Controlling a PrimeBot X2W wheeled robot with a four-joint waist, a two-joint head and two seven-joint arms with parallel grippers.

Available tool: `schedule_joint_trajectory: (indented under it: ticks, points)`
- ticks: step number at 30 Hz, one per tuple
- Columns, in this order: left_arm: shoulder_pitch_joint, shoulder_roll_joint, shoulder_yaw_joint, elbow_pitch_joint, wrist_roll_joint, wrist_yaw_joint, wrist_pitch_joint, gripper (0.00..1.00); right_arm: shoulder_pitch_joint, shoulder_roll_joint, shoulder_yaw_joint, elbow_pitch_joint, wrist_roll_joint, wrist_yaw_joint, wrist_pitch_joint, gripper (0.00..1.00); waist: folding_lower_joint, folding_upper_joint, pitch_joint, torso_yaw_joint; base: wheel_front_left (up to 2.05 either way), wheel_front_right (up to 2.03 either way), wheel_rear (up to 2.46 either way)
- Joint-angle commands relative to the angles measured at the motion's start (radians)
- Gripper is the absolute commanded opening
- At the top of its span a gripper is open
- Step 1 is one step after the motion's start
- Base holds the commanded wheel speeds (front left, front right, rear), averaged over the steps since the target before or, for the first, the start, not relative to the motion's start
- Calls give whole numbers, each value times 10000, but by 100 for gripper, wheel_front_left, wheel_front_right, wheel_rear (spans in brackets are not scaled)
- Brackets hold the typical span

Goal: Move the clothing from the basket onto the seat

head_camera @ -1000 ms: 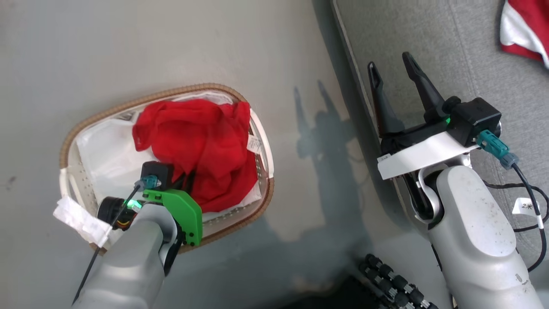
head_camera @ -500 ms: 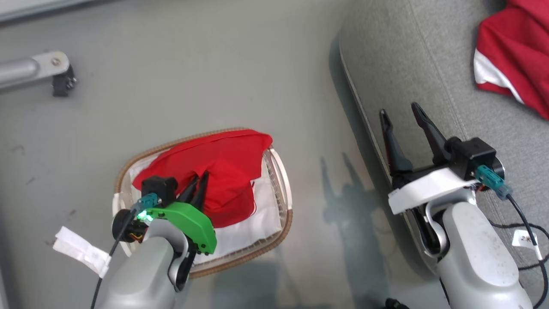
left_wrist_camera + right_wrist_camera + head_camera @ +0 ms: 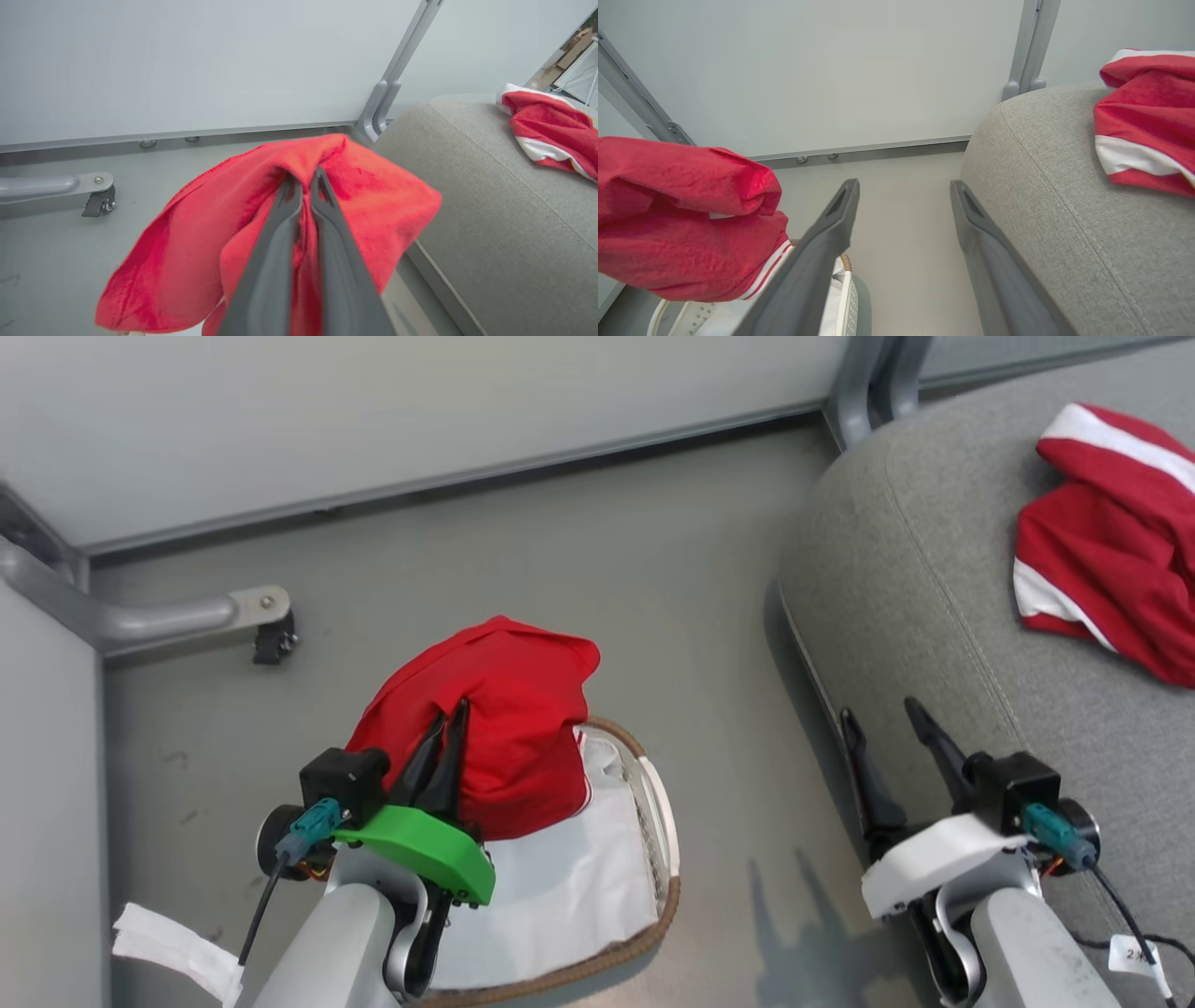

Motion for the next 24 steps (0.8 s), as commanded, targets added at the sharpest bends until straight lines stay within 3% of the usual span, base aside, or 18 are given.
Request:
schedule_joint_trajectory:
  ticks: [1,11,24]
  points:
    - [192,-19,102,-218,152,-35,-8,0,256,-39,59,85,-37,-10,-4,100,0,0,-835,435,0,0,0]
    - [519,-205,430,-1926,572,-39,-7,0,1064,-41,543,388,-153,-10,-5,100,0,0,-1845,645,0,0,0]
    - [740,-284,324,-2464,638,-35,-7,0,1286,-36,1235,559,-273,-10,-5,100,0,0,-2301,678,0,0,0]
